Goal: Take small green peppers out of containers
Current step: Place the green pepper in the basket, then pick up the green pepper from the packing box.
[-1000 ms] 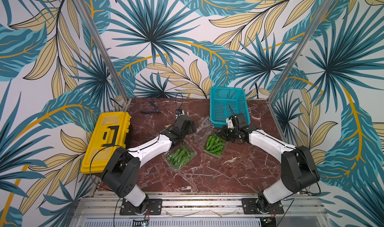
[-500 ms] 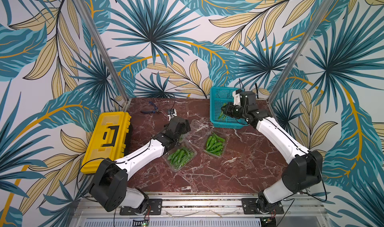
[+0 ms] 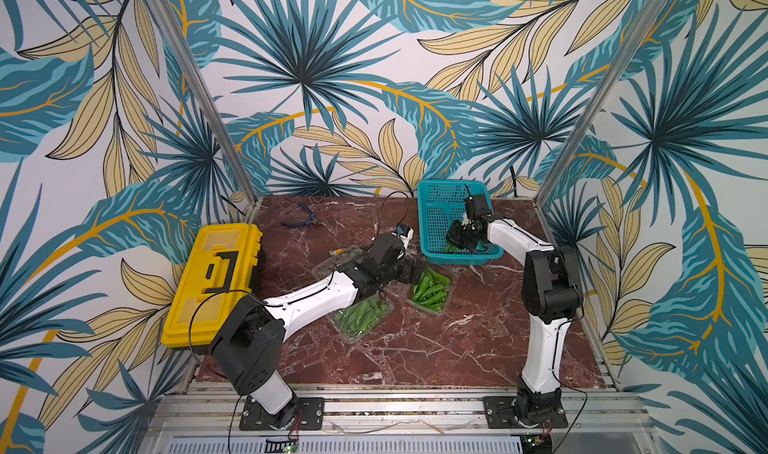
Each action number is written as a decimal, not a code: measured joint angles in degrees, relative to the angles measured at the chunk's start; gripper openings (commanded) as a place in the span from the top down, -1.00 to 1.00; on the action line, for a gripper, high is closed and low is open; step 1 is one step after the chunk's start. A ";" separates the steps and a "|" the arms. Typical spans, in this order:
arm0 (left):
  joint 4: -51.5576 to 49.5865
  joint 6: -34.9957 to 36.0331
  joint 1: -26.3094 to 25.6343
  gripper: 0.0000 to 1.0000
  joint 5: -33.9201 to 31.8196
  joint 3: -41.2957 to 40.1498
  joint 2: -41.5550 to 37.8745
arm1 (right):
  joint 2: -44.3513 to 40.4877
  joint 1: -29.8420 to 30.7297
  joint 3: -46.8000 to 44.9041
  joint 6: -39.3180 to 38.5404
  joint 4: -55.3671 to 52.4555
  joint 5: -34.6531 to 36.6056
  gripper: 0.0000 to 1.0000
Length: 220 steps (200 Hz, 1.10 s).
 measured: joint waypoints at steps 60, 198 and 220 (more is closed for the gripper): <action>-2.25 7.34 -1.57 -0.94 8.17 1.73 4.66 | -3.23 -0.02 -2.73 0.66 -3.98 -0.09 0.42; -13.49 11.26 -3.74 -0.25 4.55 11.76 16.50 | -20.00 0.00 -13.42 1.31 -3.80 -0.68 0.30; -16.65 11.30 -3.96 -0.17 3.52 15.87 19.61 | -20.15 0.00 -15.17 1.33 -3.10 -0.70 0.30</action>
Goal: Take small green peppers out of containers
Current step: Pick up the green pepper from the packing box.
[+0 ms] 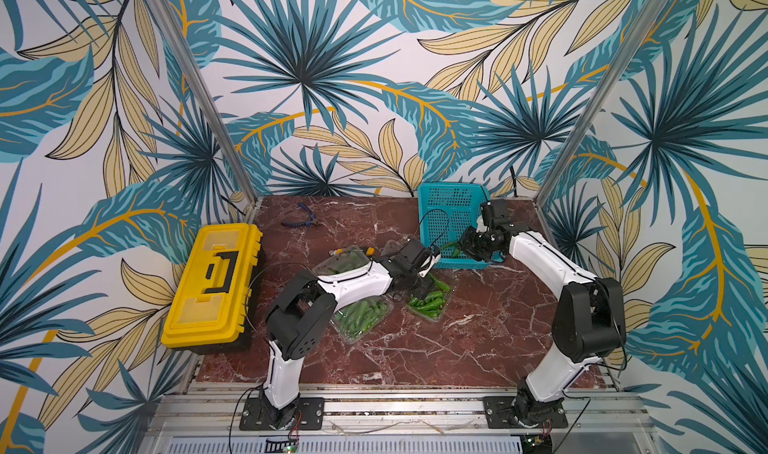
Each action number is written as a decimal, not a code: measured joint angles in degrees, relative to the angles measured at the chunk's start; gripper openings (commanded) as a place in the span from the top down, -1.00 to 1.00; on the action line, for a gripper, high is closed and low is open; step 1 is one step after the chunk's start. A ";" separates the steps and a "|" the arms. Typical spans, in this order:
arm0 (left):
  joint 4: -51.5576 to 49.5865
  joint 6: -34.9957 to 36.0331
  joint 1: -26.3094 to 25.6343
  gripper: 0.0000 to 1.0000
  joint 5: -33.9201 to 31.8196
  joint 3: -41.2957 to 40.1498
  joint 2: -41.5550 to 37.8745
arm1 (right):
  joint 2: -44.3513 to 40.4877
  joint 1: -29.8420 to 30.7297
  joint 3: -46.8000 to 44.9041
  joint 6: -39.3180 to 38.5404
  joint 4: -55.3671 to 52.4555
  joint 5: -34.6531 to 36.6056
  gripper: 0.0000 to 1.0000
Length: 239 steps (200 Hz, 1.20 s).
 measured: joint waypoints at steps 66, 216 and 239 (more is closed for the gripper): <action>-5.68 0.20 -1.68 0.30 -2.10 3.34 3.02 | -0.70 0.00 -2.62 0.63 2.45 -0.42 0.30; -8.68 3.15 -2.54 1.00 2.89 4.61 -12.02 | -3.48 0.00 -5.46 1.29 5.35 -1.92 0.30; -6.84 3.19 -1.53 1.00 4.70 5.99 -14.84 | -3.48 0.00 -5.60 1.29 5.35 -1.70 0.30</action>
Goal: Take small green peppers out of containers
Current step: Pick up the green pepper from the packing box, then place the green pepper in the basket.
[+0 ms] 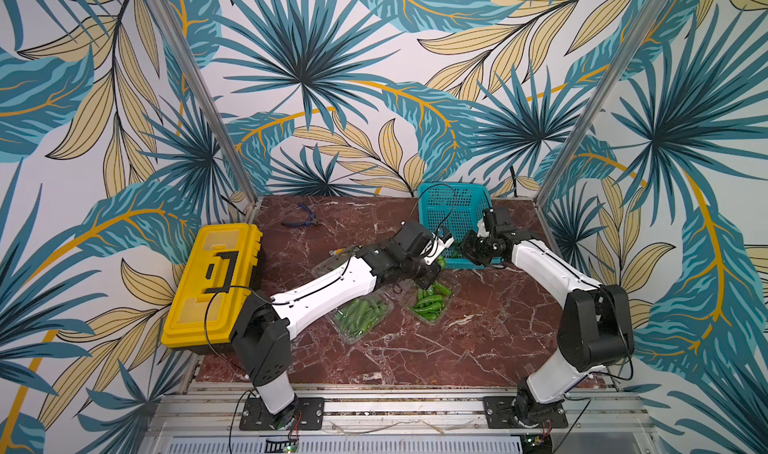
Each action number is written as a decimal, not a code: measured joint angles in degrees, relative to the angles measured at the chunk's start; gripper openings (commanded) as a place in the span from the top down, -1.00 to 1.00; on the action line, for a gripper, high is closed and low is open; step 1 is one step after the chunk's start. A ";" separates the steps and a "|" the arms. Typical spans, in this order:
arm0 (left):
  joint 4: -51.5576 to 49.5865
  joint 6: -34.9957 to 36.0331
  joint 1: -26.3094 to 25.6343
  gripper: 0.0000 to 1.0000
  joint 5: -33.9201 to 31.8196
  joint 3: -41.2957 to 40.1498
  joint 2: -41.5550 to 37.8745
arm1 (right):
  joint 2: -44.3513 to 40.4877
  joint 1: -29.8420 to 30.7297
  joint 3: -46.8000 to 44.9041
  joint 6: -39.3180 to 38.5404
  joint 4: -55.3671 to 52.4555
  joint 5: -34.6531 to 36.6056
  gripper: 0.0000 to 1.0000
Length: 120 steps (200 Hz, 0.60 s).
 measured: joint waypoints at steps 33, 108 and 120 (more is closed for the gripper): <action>6.05 -1.70 5.33 1.00 3.69 7.80 4.81 | 0.00 0.00 -0.22 0.02 0.02 0.22 0.31; 13.14 -7.78 10.47 0.97 8.35 37.31 34.38 | 0.02 0.00 -2.38 0.20 1.57 0.22 0.31; 12.94 -8.66 10.54 0.91 8.85 39.63 37.59 | 0.02 0.00 -2.69 0.20 1.57 0.24 0.31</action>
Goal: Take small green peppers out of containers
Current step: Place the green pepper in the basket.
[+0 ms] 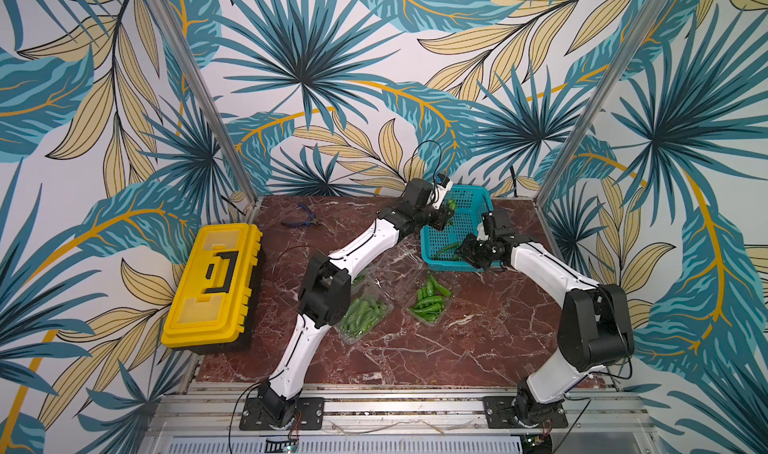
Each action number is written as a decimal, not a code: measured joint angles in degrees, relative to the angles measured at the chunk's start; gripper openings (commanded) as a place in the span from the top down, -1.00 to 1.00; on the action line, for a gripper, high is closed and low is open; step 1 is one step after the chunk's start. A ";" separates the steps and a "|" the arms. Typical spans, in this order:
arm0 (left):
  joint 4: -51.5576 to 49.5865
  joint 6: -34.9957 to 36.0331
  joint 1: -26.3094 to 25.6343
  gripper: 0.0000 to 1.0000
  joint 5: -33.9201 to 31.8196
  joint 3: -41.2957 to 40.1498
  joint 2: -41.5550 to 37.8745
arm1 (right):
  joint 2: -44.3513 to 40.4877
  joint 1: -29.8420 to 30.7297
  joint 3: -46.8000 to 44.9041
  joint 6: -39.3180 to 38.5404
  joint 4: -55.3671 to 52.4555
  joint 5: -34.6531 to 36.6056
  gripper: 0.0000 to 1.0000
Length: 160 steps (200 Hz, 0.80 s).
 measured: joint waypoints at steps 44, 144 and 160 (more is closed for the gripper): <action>-1.88 -1.62 0.07 0.20 1.31 1.11 4.22 | -0.02 0.00 -0.81 -0.09 -0.72 0.68 0.31; -2.56 -9.81 2.01 -0.48 1.20 -6.27 -8.20 | -5.95 7.17 -2.16 -8.74 -2.27 1.14 0.32; -1.64 -12.31 3.82 -0.49 -1.46 -15.06 -17.11 | -9.66 10.86 -2.91 -11.50 -2.73 1.27 0.32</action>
